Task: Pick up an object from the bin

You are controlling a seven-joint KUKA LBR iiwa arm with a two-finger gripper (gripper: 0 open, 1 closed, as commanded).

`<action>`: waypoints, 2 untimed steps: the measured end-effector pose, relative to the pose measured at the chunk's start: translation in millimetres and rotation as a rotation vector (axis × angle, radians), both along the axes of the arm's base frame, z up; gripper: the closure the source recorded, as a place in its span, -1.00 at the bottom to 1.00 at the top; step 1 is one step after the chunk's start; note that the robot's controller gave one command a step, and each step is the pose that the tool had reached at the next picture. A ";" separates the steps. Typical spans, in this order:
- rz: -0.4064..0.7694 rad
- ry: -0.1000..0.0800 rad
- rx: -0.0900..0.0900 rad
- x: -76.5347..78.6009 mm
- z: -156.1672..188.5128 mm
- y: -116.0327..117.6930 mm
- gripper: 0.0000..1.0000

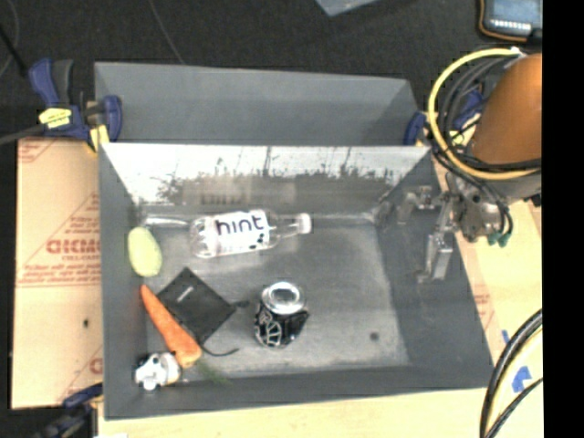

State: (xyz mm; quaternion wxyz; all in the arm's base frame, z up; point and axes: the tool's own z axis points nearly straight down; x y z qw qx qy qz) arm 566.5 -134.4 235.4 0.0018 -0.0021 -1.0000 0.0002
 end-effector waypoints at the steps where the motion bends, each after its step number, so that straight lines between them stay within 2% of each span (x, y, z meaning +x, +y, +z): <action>1: 0.004 -0.008 -0.001 1.5 4.8 0.7 -1.00; 2: -0.013 -0.012 -0.001 28.0 -62.3 33.8 -1.00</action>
Offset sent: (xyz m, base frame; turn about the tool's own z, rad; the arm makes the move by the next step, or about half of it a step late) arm 0.0614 0.0837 -0.1654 0.0352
